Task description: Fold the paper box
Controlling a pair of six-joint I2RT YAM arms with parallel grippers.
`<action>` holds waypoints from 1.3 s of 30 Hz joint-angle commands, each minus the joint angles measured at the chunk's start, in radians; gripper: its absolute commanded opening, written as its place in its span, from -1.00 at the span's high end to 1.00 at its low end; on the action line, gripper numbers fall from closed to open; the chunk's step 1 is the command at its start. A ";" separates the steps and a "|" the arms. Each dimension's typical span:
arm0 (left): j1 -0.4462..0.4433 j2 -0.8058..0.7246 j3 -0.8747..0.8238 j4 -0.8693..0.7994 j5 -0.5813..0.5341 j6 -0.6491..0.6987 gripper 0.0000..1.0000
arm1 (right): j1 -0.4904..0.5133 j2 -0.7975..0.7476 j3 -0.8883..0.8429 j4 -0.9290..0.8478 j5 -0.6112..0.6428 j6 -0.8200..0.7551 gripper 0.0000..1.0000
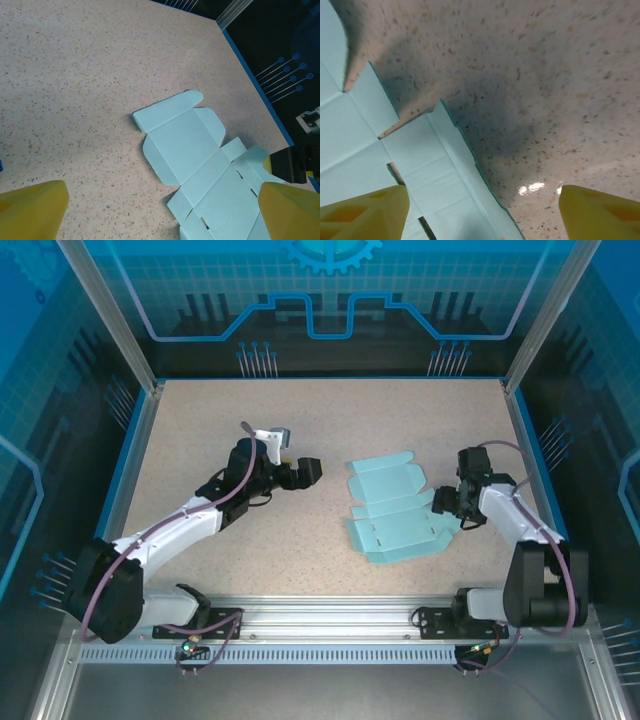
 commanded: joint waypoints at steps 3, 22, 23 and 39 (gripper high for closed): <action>-0.006 0.004 0.020 -0.029 -0.006 -0.005 -0.97 | -0.017 0.082 0.069 -0.036 -0.005 -0.010 -0.35; -0.005 -0.002 0.057 -0.033 -0.025 -0.064 -0.97 | 0.046 0.156 0.137 0.008 -0.115 -0.174 0.90; -0.005 0.001 0.074 -0.034 -0.020 -0.061 -0.97 | 0.074 0.135 0.141 0.013 -0.122 -0.194 0.96; -0.013 0.107 0.444 -0.173 0.303 0.731 -0.71 | 0.264 -0.135 0.305 0.065 -0.413 -0.535 1.00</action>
